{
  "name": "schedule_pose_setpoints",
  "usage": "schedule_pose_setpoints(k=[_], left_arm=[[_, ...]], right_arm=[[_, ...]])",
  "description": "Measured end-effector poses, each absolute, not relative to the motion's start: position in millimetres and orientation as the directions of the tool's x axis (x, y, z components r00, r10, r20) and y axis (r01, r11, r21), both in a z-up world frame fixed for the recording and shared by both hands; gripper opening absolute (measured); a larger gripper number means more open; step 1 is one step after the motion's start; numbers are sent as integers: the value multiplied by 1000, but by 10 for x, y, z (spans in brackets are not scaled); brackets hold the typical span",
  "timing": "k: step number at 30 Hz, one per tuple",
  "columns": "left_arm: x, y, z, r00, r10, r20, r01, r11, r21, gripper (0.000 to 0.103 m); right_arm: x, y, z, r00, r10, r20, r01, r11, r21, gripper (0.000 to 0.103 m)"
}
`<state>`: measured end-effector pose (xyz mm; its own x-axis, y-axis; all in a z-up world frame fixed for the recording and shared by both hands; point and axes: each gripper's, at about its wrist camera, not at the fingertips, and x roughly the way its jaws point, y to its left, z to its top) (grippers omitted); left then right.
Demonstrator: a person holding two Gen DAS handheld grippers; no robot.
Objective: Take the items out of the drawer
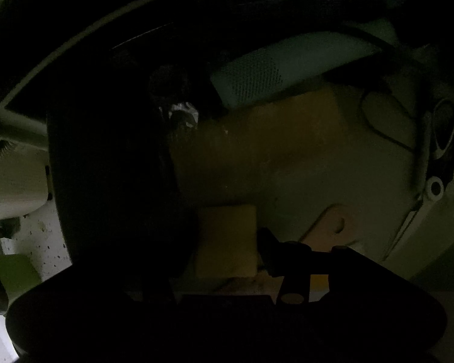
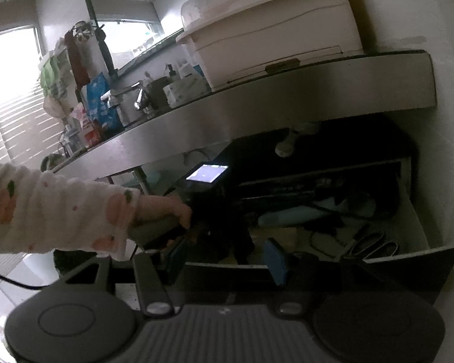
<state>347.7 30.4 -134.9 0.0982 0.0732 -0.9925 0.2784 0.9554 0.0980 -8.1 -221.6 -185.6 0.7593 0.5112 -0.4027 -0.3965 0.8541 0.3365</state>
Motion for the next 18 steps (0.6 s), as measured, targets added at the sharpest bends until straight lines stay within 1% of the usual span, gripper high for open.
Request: schedule_pose_setpoints(k=[2,7,12,16,18], left_arm=[[3497,291,-1299,99,84,-992,293,950,109,46],[3565,292,-1177,81,116,-990,318,938,136,51],[3694,361,-982,82,104,-991,316,940,125,48],[3745,391,-831,99,104,-990,316,940,130,48],[3791,421,-728,100,87,-991,305,946,113,48]], right_arm=[[-63,-2185,-1831,761,502,-410,-396,861,319,56],[-26,-2147,-1791,760,504,-411,-404,861,308,56],[0,-2133,-1785,758,505,-412,-401,860,316,56],[11,-2122,-1776,755,510,-413,-403,857,321,56],[19,-2113,-1772,752,512,-416,-405,856,321,56]])
